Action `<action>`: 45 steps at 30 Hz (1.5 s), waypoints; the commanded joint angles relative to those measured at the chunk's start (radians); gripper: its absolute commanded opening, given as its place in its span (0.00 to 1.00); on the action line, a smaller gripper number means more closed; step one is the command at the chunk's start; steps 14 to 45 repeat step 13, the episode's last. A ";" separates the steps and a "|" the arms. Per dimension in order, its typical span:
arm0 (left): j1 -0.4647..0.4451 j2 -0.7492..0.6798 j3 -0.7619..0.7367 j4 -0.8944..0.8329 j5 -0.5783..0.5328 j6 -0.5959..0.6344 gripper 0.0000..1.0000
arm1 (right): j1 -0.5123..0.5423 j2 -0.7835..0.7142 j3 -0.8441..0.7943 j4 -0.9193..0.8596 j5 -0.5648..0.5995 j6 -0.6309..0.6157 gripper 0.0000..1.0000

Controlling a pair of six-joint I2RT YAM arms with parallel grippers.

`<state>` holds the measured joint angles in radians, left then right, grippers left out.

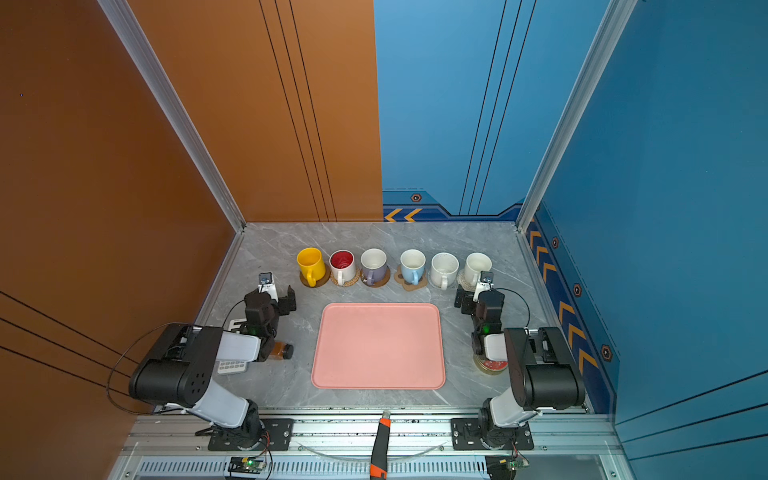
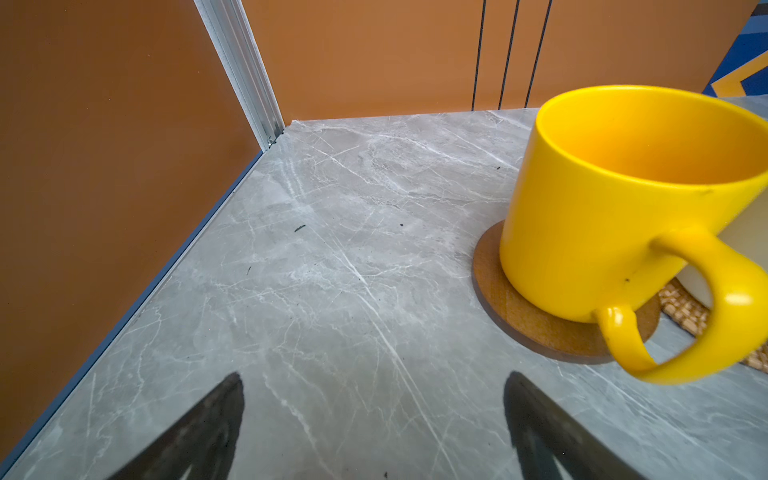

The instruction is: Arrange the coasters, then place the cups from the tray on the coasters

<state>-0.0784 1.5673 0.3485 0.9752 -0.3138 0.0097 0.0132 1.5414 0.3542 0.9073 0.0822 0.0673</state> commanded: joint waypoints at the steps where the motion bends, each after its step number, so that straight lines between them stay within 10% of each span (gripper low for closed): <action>1: 0.006 0.000 0.016 -0.009 -0.015 -0.011 0.98 | 0.005 0.005 0.017 0.004 0.025 0.002 1.00; 45: 0.006 -0.001 0.014 -0.009 -0.015 -0.011 0.98 | 0.010 0.005 0.019 0.002 0.031 -0.003 1.00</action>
